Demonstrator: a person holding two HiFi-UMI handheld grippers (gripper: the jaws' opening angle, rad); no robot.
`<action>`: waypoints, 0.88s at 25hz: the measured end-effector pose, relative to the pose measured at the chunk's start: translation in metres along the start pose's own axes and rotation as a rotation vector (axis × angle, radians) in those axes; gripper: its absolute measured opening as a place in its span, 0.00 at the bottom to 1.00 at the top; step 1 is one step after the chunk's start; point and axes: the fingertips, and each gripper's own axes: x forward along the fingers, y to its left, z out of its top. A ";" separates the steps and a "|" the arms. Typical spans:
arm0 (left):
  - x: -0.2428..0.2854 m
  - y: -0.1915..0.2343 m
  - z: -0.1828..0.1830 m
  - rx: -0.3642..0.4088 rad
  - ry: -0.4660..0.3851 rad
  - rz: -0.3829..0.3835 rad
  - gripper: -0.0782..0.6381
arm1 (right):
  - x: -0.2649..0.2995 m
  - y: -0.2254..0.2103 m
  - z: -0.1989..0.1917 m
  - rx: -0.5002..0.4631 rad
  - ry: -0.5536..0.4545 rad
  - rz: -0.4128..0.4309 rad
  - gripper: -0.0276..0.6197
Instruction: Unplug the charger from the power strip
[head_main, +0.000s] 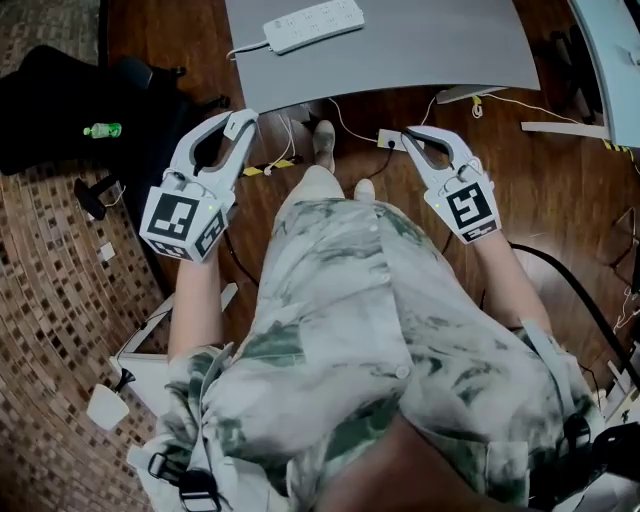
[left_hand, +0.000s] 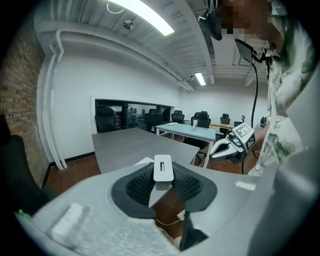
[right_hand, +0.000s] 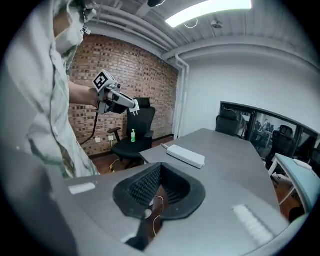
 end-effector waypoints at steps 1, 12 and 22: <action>-0.013 -0.011 -0.008 -0.008 0.011 0.006 0.25 | -0.010 0.012 -0.005 0.004 0.002 0.006 0.05; -0.087 -0.067 -0.034 -0.051 -0.017 -0.039 0.25 | -0.056 0.098 -0.002 0.015 -0.021 0.017 0.05; -0.170 -0.126 -0.074 0.003 -0.084 -0.168 0.25 | -0.103 0.211 0.037 0.045 -0.055 -0.072 0.05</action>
